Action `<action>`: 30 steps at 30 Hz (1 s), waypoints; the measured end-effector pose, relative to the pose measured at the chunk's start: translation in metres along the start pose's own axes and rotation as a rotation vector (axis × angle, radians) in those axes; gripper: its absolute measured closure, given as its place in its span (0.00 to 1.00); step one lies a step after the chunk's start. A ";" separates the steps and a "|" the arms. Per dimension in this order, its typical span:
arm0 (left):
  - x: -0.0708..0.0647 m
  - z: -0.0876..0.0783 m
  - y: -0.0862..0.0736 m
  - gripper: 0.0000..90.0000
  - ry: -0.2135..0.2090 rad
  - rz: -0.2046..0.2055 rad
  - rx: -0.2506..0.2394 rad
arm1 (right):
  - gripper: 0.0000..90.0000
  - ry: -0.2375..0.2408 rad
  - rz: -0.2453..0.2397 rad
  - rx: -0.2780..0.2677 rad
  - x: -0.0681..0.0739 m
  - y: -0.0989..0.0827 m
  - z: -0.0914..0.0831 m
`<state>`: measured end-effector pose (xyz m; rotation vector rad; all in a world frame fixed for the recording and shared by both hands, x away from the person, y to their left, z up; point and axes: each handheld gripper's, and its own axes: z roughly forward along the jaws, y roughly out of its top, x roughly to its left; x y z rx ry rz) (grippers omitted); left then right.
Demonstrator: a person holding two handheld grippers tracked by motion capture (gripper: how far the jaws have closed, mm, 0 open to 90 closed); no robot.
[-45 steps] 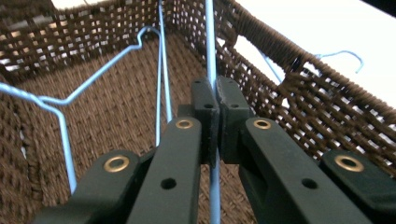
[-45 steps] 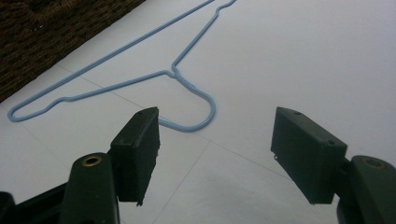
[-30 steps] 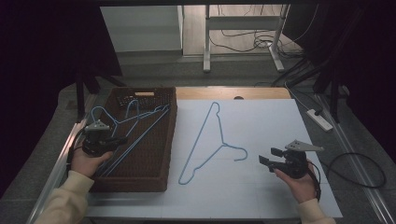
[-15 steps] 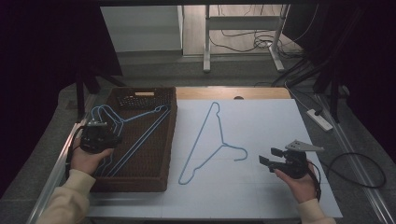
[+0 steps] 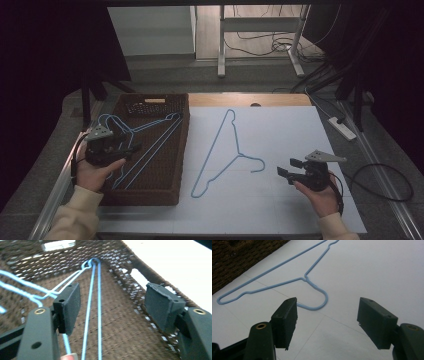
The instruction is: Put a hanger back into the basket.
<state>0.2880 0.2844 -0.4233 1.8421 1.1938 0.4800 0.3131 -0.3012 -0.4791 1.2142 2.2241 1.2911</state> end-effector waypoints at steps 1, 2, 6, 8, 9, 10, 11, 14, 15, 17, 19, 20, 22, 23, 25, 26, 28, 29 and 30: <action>-0.003 -0.001 0.001 0.32 -0.012 0.005 -0.006 | 0.36 0.001 0.000 0.001 0.000 0.000 0.000; -0.006 -0.001 0.001 0.32 -0.025 0.005 -0.015 | 0.36 0.001 0.000 0.000 0.000 0.000 0.000; -0.018 -0.001 0.002 0.31 -0.068 0.010 -0.029 | 0.36 0.003 -0.001 0.001 -0.001 0.001 0.001; -0.023 0.000 0.002 0.31 -0.083 0.015 -0.034 | 0.36 0.003 -0.003 0.003 -0.001 0.001 0.002; -0.027 0.000 0.002 0.31 -0.095 0.017 -0.037 | 0.36 0.003 -0.004 0.003 0.000 0.001 0.002; -0.029 0.000 0.001 0.31 -0.100 0.019 -0.039 | 0.36 0.003 -0.006 0.004 0.000 0.002 0.003; -0.031 0.001 0.001 0.31 -0.109 0.020 -0.041 | 0.36 0.003 -0.007 0.004 0.000 0.002 0.003; -0.038 0.003 0.000 0.31 -0.130 0.031 -0.040 | 0.36 0.006 -0.011 0.004 0.001 0.002 0.004; -0.041 0.004 0.000 0.31 -0.138 0.039 -0.040 | 0.36 0.006 -0.011 0.002 0.001 0.002 0.004; -0.047 0.006 0.001 0.31 -0.155 0.047 -0.037 | 0.36 0.006 -0.010 0.002 0.001 0.002 0.003; -0.053 0.007 0.001 0.31 -0.171 0.060 -0.037 | 0.36 0.005 -0.010 -0.001 0.000 0.003 0.003; -0.055 0.008 0.001 0.31 -0.175 0.064 -0.036 | 0.36 0.007 -0.010 -0.002 0.000 0.003 0.003; -0.060 0.010 0.002 0.31 -0.185 0.072 -0.036 | 0.36 0.010 -0.010 0.001 0.000 0.003 0.004; -0.061 0.010 0.002 0.31 -0.188 0.076 -0.038 | 0.36 0.012 -0.011 0.003 -0.001 0.003 0.004; -0.063 0.011 0.003 0.31 -0.192 0.082 -0.037 | 0.36 0.013 -0.012 0.004 0.000 0.003 0.004; -0.064 0.011 0.003 0.31 -0.192 0.083 -0.038 | 0.36 0.013 -0.013 0.003 0.000 0.003 0.004; -0.066 0.011 0.003 0.31 -0.195 0.082 -0.042 | 0.36 0.014 -0.014 0.003 0.001 0.004 0.004; -0.067 0.011 0.002 0.31 -0.197 0.082 -0.043 | 0.36 0.015 -0.015 0.005 0.002 0.004 0.004; -0.068 0.012 0.002 0.31 -0.198 0.084 -0.043 | 0.36 0.014 -0.019 0.001 0.002 0.005 0.004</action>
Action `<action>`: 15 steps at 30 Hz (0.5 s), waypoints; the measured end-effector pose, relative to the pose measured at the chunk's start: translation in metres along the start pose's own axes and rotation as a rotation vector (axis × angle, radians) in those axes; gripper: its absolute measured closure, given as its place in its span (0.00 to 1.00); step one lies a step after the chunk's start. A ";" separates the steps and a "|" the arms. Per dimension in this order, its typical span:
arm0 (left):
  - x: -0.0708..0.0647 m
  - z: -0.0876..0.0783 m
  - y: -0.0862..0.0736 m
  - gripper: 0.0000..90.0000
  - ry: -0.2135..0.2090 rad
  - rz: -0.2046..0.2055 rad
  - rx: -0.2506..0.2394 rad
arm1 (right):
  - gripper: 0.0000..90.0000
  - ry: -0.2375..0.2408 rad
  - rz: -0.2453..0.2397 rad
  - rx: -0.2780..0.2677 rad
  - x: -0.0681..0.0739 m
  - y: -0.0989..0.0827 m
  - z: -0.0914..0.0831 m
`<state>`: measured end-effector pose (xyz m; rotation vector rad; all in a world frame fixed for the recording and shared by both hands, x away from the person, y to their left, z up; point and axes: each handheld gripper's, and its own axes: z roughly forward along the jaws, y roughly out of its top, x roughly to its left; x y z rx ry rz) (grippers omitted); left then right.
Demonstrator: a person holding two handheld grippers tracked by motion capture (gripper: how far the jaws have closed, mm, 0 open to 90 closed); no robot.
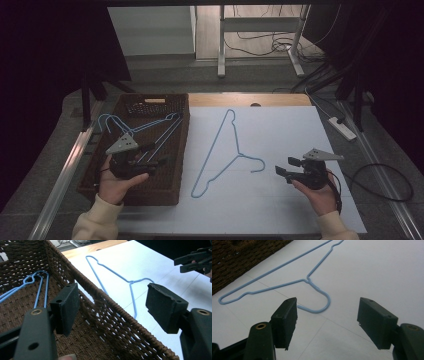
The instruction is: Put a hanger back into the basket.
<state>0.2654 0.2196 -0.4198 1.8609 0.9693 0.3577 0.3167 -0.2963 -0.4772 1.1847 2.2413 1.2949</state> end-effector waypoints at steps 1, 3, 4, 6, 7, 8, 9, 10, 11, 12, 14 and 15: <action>-0.001 0.000 -0.001 0.31 -0.002 0.000 -0.001 | 0.36 0.000 -0.001 0.001 0.001 0.001 -0.001; -0.002 0.002 -0.002 0.31 -0.006 0.001 0.001 | 0.36 0.001 -0.004 -0.003 0.001 0.002 0.000; -0.002 0.002 -0.002 0.31 -0.009 0.002 0.002 | 0.36 0.001 -0.003 0.002 0.002 0.002 0.000; -0.003 0.003 -0.003 0.31 -0.010 0.001 0.002 | 0.36 0.001 -0.006 0.006 0.003 0.003 0.001; -0.004 0.003 -0.003 0.31 -0.013 0.003 0.003 | 0.36 0.000 -0.012 0.010 0.003 0.003 0.002; -0.004 0.003 -0.003 0.31 -0.013 0.003 0.003 | 0.36 -0.005 -0.018 0.017 0.004 0.004 0.003; -0.006 0.004 -0.003 0.31 -0.014 0.006 0.003 | 0.36 -0.005 -0.018 0.017 0.004 0.004 0.003; -0.008 0.004 -0.003 0.31 -0.015 0.011 0.002 | 0.36 -0.005 -0.032 0.031 0.007 0.006 0.006; -0.008 0.004 -0.003 0.31 -0.015 0.011 0.002 | 0.36 -0.005 -0.032 0.031 0.007 0.006 0.006; -0.009 0.004 -0.003 0.31 -0.016 0.012 0.002 | 0.36 -0.006 -0.040 0.039 0.007 0.006 0.007; -0.009 0.005 -0.003 0.31 -0.017 0.015 0.003 | 0.36 -0.005 -0.051 0.053 0.009 0.008 0.010; -0.010 0.005 -0.004 0.31 -0.018 0.015 0.003 | 0.36 -0.004 -0.057 0.061 0.010 0.009 0.012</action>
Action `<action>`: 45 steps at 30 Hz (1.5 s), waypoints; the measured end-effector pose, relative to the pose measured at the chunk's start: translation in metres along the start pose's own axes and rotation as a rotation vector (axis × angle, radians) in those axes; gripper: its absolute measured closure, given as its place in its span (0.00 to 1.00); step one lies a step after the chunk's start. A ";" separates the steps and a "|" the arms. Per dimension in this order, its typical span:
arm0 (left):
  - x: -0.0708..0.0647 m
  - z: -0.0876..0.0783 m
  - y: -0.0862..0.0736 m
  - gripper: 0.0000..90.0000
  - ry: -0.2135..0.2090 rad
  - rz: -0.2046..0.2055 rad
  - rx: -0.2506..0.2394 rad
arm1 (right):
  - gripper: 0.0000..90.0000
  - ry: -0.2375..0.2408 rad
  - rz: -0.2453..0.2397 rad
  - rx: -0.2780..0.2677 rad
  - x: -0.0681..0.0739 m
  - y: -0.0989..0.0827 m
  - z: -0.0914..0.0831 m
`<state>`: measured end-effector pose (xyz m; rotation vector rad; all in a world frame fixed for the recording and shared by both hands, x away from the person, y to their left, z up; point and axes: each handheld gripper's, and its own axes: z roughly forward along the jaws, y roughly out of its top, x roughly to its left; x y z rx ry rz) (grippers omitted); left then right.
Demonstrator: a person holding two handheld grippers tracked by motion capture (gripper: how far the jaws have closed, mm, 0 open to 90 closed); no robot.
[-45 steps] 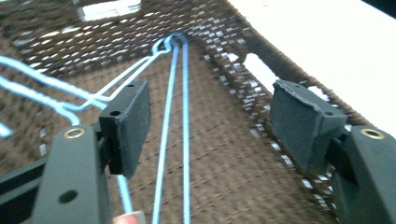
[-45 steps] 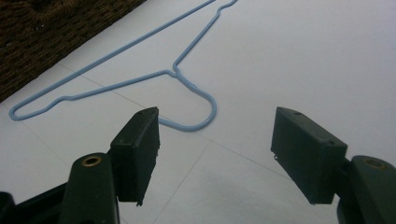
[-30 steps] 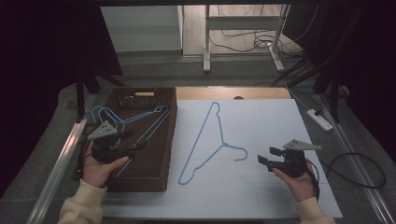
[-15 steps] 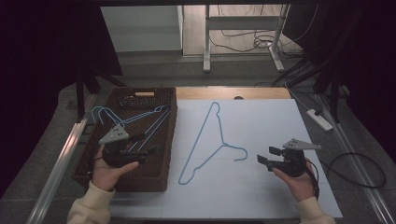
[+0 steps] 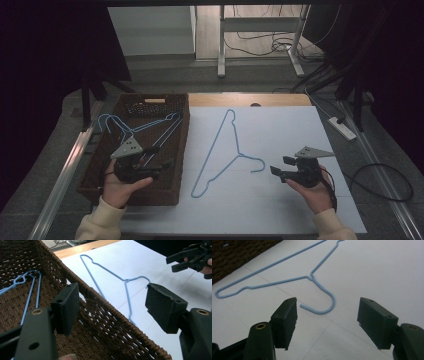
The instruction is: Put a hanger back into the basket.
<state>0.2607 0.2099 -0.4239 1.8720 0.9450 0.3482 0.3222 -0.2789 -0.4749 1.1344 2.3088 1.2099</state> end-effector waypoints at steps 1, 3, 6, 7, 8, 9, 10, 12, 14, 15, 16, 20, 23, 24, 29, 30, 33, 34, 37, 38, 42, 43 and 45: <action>0.000 0.001 0.000 0.31 0.000 -0.001 0.000 | 0.36 -0.001 -0.008 0.006 0.001 0.001 0.002; -0.001 0.002 -0.001 0.31 -0.004 0.001 0.004 | 0.36 0.007 -0.014 0.028 0.002 0.004 0.006; -0.003 0.006 -0.002 0.31 -0.012 0.006 0.013 | 0.36 0.004 -0.031 0.067 0.003 0.009 0.014; -0.004 0.007 -0.002 0.32 -0.014 0.007 0.014 | 0.36 0.004 -0.035 0.081 0.004 0.011 0.017; -0.004 0.008 -0.002 0.32 -0.016 0.009 0.017 | 0.36 0.009 -0.037 0.087 0.004 0.013 0.019; -0.005 0.008 -0.002 0.32 -0.019 0.009 0.018 | 0.36 0.011 -0.044 0.097 0.004 0.016 0.022; -0.006 0.009 -0.002 0.32 -0.022 0.013 0.021 | 0.36 0.011 -0.052 0.107 0.005 0.018 0.024; -0.007 0.009 -0.002 0.32 -0.023 0.013 0.020 | 0.36 0.007 -0.072 0.128 0.006 0.025 0.029; -0.008 0.010 -0.002 0.32 -0.027 0.015 0.020 | 0.36 0.006 -0.086 0.142 0.007 0.030 0.034; -0.009 0.010 -0.001 0.32 -0.029 0.017 0.020 | 0.36 0.003 -0.096 0.153 0.008 0.033 0.036; -0.010 0.011 -0.001 0.32 -0.031 0.019 0.021 | 0.36 -0.001 -0.103 0.164 0.009 0.036 0.039; -0.013 0.013 -0.001 0.32 -0.036 0.023 0.023 | 0.36 -0.002 -0.116 0.185 0.010 0.042 0.045; -0.014 0.014 -0.001 0.32 -0.037 0.026 0.026 | 0.36 -0.003 -0.118 0.199 0.010 0.044 0.049; -0.014 0.014 -0.001 0.32 -0.038 0.026 0.025 | 0.37 -0.003 -0.122 0.204 0.010 0.044 0.050; -0.016 0.015 0.000 0.32 -0.040 0.029 0.027 | 0.38 -0.010 -0.142 0.230 0.011 0.048 0.055; -0.016 0.016 0.000 0.32 -0.041 0.029 0.028 | 0.38 -0.010 -0.145 0.235 0.012 0.049 0.056; -0.016 0.016 0.000 0.32 -0.043 0.031 0.029 | 0.38 -0.010 -0.156 0.256 0.011 0.052 0.061; -0.017 0.017 0.000 0.32 -0.043 0.032 0.029 | 0.38 -0.010 -0.154 0.262 0.010 0.053 0.063; -0.017 0.017 0.000 0.32 -0.044 0.032 0.028 | 0.37 -0.009 -0.158 0.287 0.008 0.055 0.070; -0.016 0.016 0.000 0.32 -0.044 0.031 0.027 | 0.37 -0.010 -0.159 0.292 0.007 0.056 0.071; -0.016 0.016 0.000 0.32 -0.046 0.030 0.028 | 0.37 0.003 -0.168 0.321 0.005 0.061 0.080; -0.016 0.017 0.000 0.32 -0.047 0.031 0.029 | 0.38 0.007 -0.172 0.329 0.005 0.062 0.083; -0.016 0.017 0.000 0.32 -0.047 0.030 0.029 | 0.38 0.013 -0.182 0.347 0.005 0.065 0.088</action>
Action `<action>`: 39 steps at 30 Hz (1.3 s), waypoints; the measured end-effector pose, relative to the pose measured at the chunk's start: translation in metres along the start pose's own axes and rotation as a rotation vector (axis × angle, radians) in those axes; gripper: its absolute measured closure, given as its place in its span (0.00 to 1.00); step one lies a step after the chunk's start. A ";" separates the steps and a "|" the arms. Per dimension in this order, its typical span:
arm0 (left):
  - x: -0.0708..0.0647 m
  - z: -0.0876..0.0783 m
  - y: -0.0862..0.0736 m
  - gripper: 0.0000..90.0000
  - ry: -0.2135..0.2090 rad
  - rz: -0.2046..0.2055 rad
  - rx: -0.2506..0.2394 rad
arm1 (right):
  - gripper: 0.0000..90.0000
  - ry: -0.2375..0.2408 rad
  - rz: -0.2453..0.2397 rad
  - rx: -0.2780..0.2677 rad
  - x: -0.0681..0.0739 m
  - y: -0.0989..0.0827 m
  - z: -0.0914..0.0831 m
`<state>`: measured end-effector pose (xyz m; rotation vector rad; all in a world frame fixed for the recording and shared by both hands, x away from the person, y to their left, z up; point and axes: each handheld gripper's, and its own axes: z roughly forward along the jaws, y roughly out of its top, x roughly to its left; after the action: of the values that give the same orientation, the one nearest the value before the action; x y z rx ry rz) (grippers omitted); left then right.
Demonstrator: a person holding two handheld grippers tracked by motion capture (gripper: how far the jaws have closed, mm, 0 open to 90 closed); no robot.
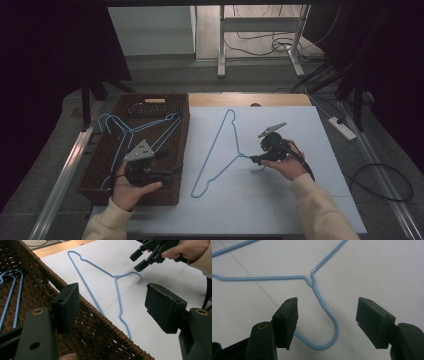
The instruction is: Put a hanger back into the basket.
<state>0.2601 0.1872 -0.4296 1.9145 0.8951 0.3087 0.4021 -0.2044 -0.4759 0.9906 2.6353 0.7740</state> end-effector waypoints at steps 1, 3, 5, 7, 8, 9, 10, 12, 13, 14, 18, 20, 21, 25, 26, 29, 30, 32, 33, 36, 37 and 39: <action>0.000 0.000 0.000 0.32 0.000 0.000 0.000 | 0.39 0.004 -0.013 0.014 -0.001 0.003 0.003; 0.000 0.000 0.000 0.32 -0.001 0.000 0.000 | 0.40 0.005 -0.032 0.041 -0.001 0.008 0.008; 0.000 0.000 0.000 0.32 -0.002 -0.001 -0.002 | 0.42 0.014 -0.052 0.066 -0.001 0.013 0.013; 0.000 0.000 0.000 0.32 -0.001 -0.002 -0.006 | 0.43 0.018 -0.071 0.090 -0.001 0.017 0.017; 0.000 -0.001 0.000 0.32 -0.001 -0.002 -0.006 | 0.44 0.018 -0.096 0.119 0.000 0.021 0.020; 0.000 -0.001 0.000 0.32 -0.002 -0.002 -0.006 | 0.44 0.018 -0.096 0.119 0.000 0.021 0.020; 0.000 -0.001 0.000 0.32 -0.002 -0.002 -0.007 | 0.46 0.026 -0.104 0.135 0.000 0.023 0.022; 0.000 -0.001 0.000 0.32 -0.002 -0.001 -0.007 | 0.49 0.039 -0.136 0.178 0.001 0.027 0.027; 0.000 -0.001 0.000 0.32 -0.003 -0.001 -0.007 | 0.49 0.041 -0.147 0.193 0.000 0.029 0.029; 0.000 -0.001 0.000 0.32 -0.003 -0.001 -0.007 | 0.51 0.050 -0.156 0.213 0.000 0.031 0.032; 0.001 -0.001 0.000 0.32 -0.002 -0.001 -0.008 | 0.54 0.053 -0.168 0.237 -0.001 0.033 0.036; 0.001 -0.001 0.000 0.32 -0.002 -0.002 -0.008 | 0.55 0.056 -0.168 0.244 -0.002 0.033 0.037; 0.001 -0.001 0.000 0.32 -0.002 -0.002 -0.008 | 0.56 0.055 -0.168 0.247 -0.002 0.033 0.037; 0.001 -0.001 0.000 0.32 -0.002 -0.002 -0.006 | 0.56 0.052 -0.163 0.261 -0.006 0.030 0.038; 0.001 -0.001 0.000 0.32 -0.003 -0.003 -0.005 | 0.56 0.053 -0.162 0.263 -0.006 0.030 0.038; 0.001 -0.001 0.000 0.32 -0.002 -0.002 -0.008 | 0.59 0.053 -0.162 0.262 -0.007 0.029 0.039; 0.001 -0.001 0.000 0.32 -0.001 -0.002 -0.008 | 0.61 0.054 -0.164 0.260 -0.006 0.030 0.039; 0.001 -0.001 0.000 0.32 -0.001 -0.002 -0.008 | 0.66 0.069 -0.164 0.267 -0.006 0.030 0.041; 0.001 -0.001 0.000 0.32 -0.001 -0.001 -0.008 | 0.66 0.069 -0.164 0.267 -0.006 0.030 0.041; 0.001 -0.002 0.000 0.32 -0.001 -0.003 -0.009 | 0.69 0.078 -0.169 0.285 -0.006 0.030 0.043; 0.001 -0.002 0.000 0.32 -0.002 -0.003 -0.008 | 0.70 0.079 -0.171 0.287 -0.006 0.030 0.043; 0.001 -0.002 0.000 0.32 -0.003 -0.003 -0.007 | 0.72 0.081 -0.173 0.296 -0.007 0.031 0.043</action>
<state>0.2602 0.1891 -0.4289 1.9061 0.8938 0.3073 0.4404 -0.1718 -0.4951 0.7958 2.9164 0.4015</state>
